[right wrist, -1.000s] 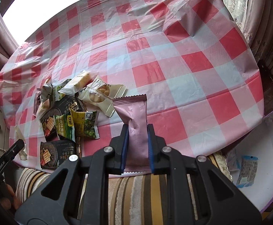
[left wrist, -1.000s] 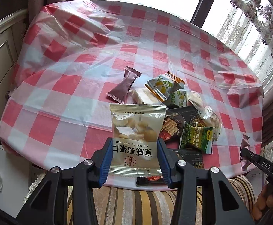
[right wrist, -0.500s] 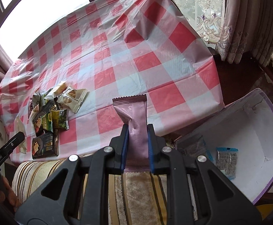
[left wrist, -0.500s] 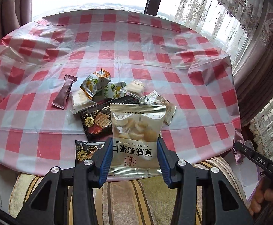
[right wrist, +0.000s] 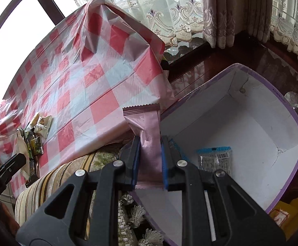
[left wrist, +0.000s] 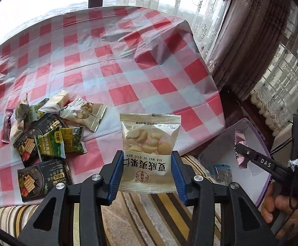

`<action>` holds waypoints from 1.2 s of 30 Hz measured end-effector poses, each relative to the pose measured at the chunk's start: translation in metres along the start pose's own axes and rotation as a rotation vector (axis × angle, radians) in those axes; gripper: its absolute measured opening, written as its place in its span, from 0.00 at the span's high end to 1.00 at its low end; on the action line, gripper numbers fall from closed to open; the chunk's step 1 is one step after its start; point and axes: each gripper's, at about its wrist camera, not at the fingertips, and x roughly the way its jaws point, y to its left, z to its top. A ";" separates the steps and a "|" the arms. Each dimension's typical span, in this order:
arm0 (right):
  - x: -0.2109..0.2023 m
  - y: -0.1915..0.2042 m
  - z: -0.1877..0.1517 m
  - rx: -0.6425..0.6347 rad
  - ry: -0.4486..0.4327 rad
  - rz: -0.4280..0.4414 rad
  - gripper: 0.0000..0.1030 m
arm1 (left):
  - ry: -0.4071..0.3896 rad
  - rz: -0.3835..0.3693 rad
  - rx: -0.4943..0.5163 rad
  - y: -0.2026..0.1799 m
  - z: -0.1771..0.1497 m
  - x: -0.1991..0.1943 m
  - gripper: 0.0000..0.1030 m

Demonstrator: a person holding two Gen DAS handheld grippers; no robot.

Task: Organize snacks
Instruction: 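Carry the cream bag and pink bar into the box and open both tools, then move both open tools back over the remaining snack packets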

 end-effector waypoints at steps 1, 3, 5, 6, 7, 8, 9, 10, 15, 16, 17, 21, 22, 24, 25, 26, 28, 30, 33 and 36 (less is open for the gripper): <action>0.001 -0.006 -0.001 0.012 0.006 -0.004 0.79 | 0.012 -0.017 0.020 -0.011 0.001 0.005 0.55; 0.004 -0.019 -0.003 0.032 0.019 -0.012 0.79 | 0.037 -0.052 0.057 -0.033 0.002 0.013 0.55; 0.006 -0.029 -0.005 0.052 0.026 -0.017 0.79 | 0.057 -0.085 0.100 -0.055 0.002 0.020 0.55; 0.007 -0.032 -0.007 0.058 0.029 -0.021 0.79 | 0.068 -0.102 0.118 -0.065 0.002 0.023 0.55; 0.008 -0.036 -0.008 0.066 0.033 -0.024 0.79 | 0.082 -0.116 0.138 -0.075 0.000 0.027 0.55; 0.009 -0.042 -0.009 0.077 0.038 -0.025 0.79 | 0.094 -0.126 0.158 -0.084 -0.001 0.030 0.55; 0.010 -0.046 -0.010 0.088 0.042 -0.027 0.79 | 0.108 -0.137 0.176 -0.092 -0.004 0.033 0.55; 0.010 -0.049 -0.011 0.093 0.044 -0.031 0.78 | 0.124 -0.149 0.189 -0.099 -0.006 0.036 0.55; 0.011 -0.056 -0.013 0.097 0.047 -0.060 0.76 | 0.194 -0.232 0.228 -0.122 -0.013 0.047 0.54; 0.011 -0.056 -0.012 0.100 0.050 -0.056 0.74 | 0.212 -0.256 0.236 -0.126 -0.015 0.049 0.53; 0.012 -0.057 -0.012 0.103 0.055 -0.053 0.69 | 0.229 -0.269 0.243 -0.128 -0.016 0.051 0.52; 0.011 -0.055 -0.010 0.102 0.047 -0.051 0.45 | 0.241 -0.264 0.252 -0.130 -0.019 0.051 0.43; 0.010 -0.053 -0.010 0.098 0.045 -0.050 0.44 | 0.237 -0.264 0.245 -0.128 -0.019 0.050 0.40; 0.008 -0.050 -0.009 0.093 0.045 -0.048 0.44 | 0.225 -0.261 0.228 -0.124 -0.018 0.047 0.39; 0.007 -0.048 -0.009 0.090 0.045 -0.044 0.43 | 0.219 -0.258 0.216 -0.120 -0.017 0.045 0.39; 0.006 -0.046 -0.009 0.088 0.045 -0.040 0.43 | 0.211 -0.256 0.201 -0.115 -0.017 0.043 0.39; 0.004 -0.041 -0.009 0.080 0.045 -0.025 0.41 | 0.195 -0.251 0.158 -0.104 -0.016 0.039 0.39; 0.003 -0.033 -0.010 0.060 0.050 -0.010 0.40 | 0.177 -0.237 0.115 -0.090 -0.015 0.035 0.39; 0.002 -0.016 -0.011 0.020 0.057 0.007 0.39 | 0.148 -0.210 0.052 -0.067 -0.014 0.026 0.39; 0.000 0.002 -0.011 -0.033 0.060 0.017 0.38 | 0.117 -0.174 -0.015 -0.040 -0.016 0.017 0.39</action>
